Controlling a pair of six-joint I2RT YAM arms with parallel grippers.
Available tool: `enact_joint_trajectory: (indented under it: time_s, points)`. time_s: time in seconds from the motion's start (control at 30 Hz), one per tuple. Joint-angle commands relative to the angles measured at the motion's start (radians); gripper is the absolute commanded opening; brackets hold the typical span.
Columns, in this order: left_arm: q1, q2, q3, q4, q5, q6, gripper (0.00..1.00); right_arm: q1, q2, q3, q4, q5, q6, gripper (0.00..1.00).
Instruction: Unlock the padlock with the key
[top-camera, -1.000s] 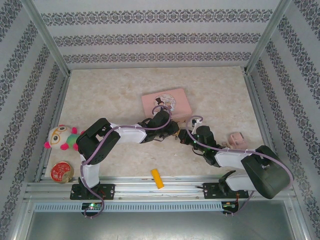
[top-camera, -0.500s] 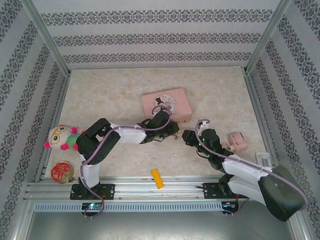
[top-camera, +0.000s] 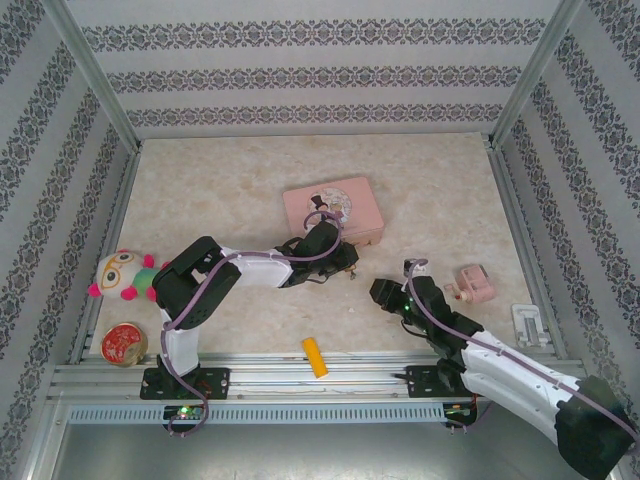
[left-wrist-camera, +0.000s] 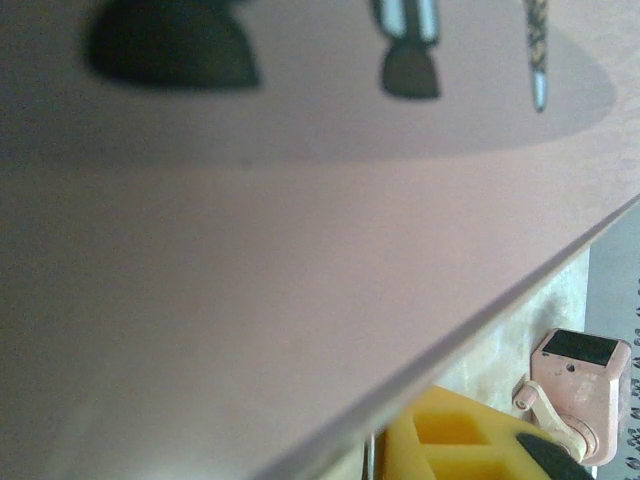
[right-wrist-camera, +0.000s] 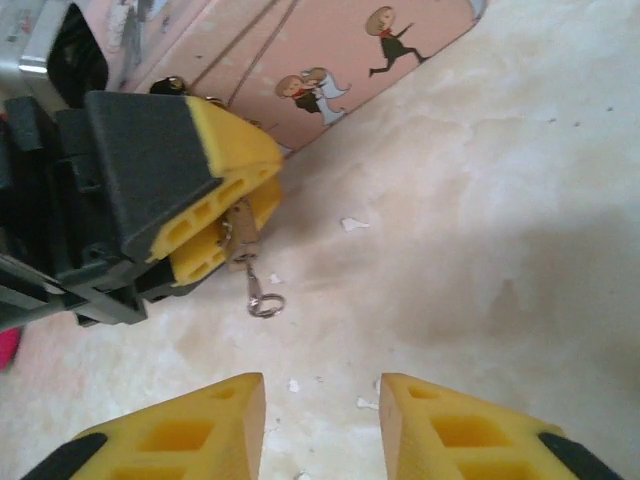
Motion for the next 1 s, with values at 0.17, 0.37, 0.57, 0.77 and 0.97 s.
enact_joint_trajectory:
  time_s: [0.17, 0.37, 0.57, 0.77, 0.97]
  points:
    - [-0.003, 0.012, -0.008, -0.006, 0.047, -0.048, 0.23, 0.033, 0.057, 0.019, 0.011, 0.047, -0.022, 0.48]
    - [-0.003, 0.015, -0.009, -0.004, 0.048, -0.048, 0.23, 0.053, 0.138, 0.041, 0.088, 0.046, -0.036, 0.44]
    - [-0.003, 0.023, -0.008, 0.002, 0.05, -0.051, 0.23, 0.062, 0.203, 0.068, 0.158, 0.032, -0.057, 0.38]
    - [-0.003, 0.026, -0.011, 0.01, 0.051, -0.055, 0.23, 0.064, 0.273, 0.102, 0.203, 0.018, -0.062, 0.3]
    - [-0.003, 0.027, -0.01, 0.012, 0.052, -0.056, 0.23, 0.063, 0.336, 0.122, 0.235, 0.012, -0.063, 0.25]
